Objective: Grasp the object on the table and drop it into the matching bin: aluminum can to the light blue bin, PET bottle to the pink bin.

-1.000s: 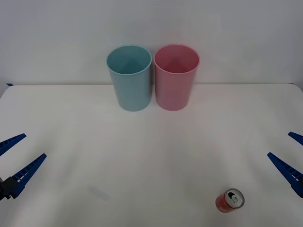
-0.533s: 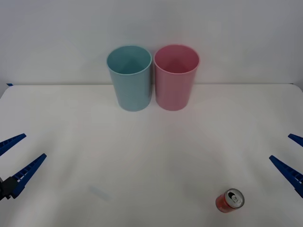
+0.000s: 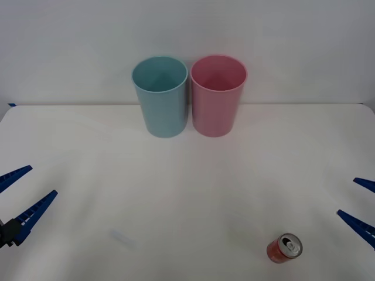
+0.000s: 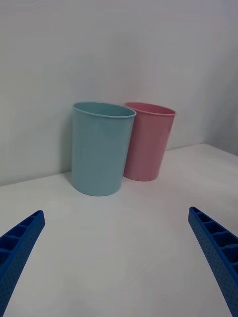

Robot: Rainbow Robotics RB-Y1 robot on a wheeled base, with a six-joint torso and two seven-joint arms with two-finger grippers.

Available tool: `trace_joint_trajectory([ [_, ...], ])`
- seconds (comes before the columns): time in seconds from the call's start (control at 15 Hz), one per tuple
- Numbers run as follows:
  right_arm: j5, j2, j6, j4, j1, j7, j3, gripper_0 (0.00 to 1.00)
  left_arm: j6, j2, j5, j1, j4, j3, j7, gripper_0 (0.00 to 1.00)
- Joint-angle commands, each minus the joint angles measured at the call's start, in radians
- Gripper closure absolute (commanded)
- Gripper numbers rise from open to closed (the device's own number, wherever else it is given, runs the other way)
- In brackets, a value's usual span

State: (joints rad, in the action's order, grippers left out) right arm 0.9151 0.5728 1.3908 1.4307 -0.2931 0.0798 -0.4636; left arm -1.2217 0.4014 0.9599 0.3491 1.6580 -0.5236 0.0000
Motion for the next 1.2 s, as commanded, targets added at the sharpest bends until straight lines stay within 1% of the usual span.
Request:
trace_joint_trajectory([
  [0.07,0.045,0.035,0.122,-0.118,0.072,0.031,0.003,0.00,0.000,0.000,0.000,0.000,0.000,0.000,0.000,0.00],
  [0.2,0.094,0.047,0.180,-0.179,0.112,0.049,0.003,0.00,0.000,0.000,0.000,0.000,0.000,0.000,0.000,0.00],
  [0.33,0.134,0.058,0.180,-0.225,0.138,0.077,0.003,0.00,0.000,0.000,0.000,0.000,0.000,0.000,0.000,0.00],
  [0.6,0.160,0.085,0.180,-0.253,0.126,0.124,0.022,0.00,0.000,0.000,0.000,0.000,0.000,0.000,0.000,0.00],
  [0.67,0.174,0.091,0.180,-0.265,0.121,0.164,0.022,0.00,0.000,0.000,0.000,0.000,0.000,0.000,0.000,0.00],
  [0.73,0.179,0.099,0.180,-0.280,0.117,0.205,0.025,0.00,0.000,0.000,0.000,0.000,0.000,0.000,0.000,0.00],
  [1.07,0.180,0.114,0.180,-0.283,0.071,0.268,0.076,0.00,0.000,0.000,0.000,0.000,0.000,0.000,0.000,0.00],
  [1.2,0.179,0.113,0.180,-0.289,0.065,0.336,0.106,0.00,0.000,0.000,0.000,0.000,0.000,0.000,0.000,0.00],
])
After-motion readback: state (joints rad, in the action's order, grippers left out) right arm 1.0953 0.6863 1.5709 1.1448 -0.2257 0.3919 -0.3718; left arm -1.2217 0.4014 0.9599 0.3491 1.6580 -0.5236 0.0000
